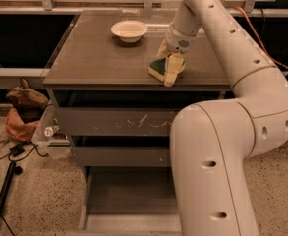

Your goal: Place sponge into bottom drawer

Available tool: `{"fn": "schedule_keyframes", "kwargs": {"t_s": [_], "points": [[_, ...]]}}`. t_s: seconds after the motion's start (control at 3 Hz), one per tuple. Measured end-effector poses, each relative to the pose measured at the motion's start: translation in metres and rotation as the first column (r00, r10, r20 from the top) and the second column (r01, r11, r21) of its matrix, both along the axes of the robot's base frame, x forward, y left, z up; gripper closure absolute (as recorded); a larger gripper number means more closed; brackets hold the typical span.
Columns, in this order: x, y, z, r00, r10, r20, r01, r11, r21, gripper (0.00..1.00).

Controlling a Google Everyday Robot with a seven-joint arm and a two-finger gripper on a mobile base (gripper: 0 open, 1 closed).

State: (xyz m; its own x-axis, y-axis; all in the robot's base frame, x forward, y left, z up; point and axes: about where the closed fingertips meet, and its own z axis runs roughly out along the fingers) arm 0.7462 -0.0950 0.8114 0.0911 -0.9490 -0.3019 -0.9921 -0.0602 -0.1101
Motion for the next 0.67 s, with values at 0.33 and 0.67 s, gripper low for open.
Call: {"fn": "schedule_keyframes", "kwargs": {"t_s": [0.33,0.67], "points": [[-0.0028,0.0,0.0071,1.0,0.0,0.0,0.0,1.0,0.0,0.88],[-0.0028,0.0,0.0104,1.0,0.0,0.0,0.0,1.0,0.0,1.0]]}}
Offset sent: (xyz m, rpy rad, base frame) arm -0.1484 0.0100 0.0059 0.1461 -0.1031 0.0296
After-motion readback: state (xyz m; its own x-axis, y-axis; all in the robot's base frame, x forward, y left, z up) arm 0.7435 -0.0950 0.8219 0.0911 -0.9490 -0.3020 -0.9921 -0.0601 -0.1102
